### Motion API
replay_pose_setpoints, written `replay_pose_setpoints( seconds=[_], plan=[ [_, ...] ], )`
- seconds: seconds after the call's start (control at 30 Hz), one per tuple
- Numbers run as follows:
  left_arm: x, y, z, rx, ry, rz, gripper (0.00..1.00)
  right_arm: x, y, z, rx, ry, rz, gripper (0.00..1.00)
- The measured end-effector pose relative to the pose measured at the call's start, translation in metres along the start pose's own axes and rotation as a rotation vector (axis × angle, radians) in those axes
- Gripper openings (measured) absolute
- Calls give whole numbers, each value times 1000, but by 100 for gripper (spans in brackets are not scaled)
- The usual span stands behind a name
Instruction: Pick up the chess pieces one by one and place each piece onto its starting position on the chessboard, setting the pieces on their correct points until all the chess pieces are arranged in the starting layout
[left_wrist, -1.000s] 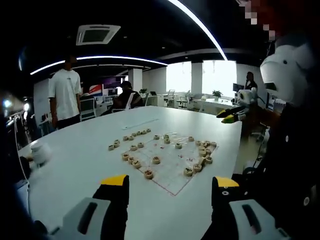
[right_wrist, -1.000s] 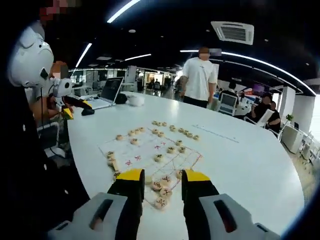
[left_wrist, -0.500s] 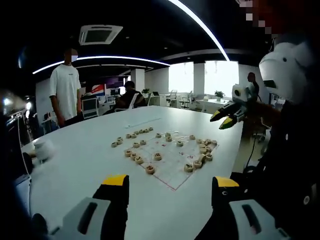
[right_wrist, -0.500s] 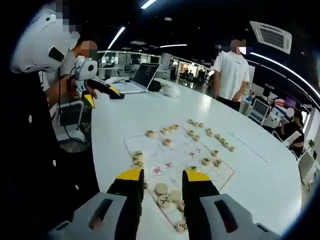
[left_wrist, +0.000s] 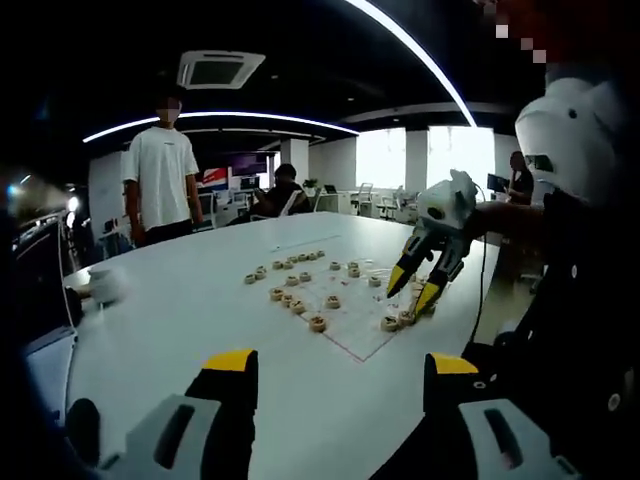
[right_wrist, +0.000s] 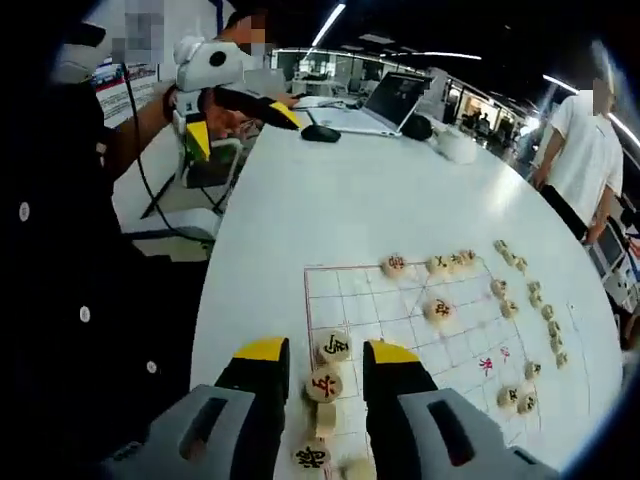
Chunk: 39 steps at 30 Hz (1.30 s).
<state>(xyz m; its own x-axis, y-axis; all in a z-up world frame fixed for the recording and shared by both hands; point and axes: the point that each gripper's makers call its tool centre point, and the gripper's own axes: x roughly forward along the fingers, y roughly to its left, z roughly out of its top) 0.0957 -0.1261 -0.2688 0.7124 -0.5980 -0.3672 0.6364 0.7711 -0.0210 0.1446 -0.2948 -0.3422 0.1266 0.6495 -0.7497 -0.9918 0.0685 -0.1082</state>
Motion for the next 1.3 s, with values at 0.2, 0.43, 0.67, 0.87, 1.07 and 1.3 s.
replay_pose_setpoints(
  seconds=[0.2,0.43,0.67,0.87,1.07,1.3],
  plan=[
    [-4,4,-5,-10,3,10,68,9,-4,-3,12,37,16,26],
    [-4,6,-9,-20,5,11,68,11,-5,-9,13,72,23,25],
    [-4,5,-9,-23,2,9,68,16,-4,-14,6,101,32,23],
    [-5,5,-10,-25,3,14,68,18,-6,-14,8,104,34,19],
    [-4,4,-5,-19,4,11,68,4,-8,-6,24,51,5,19],
    [5,0,4,4,5,-5,68,-29,-15,5,54,-53,-91,19]
  ],
)
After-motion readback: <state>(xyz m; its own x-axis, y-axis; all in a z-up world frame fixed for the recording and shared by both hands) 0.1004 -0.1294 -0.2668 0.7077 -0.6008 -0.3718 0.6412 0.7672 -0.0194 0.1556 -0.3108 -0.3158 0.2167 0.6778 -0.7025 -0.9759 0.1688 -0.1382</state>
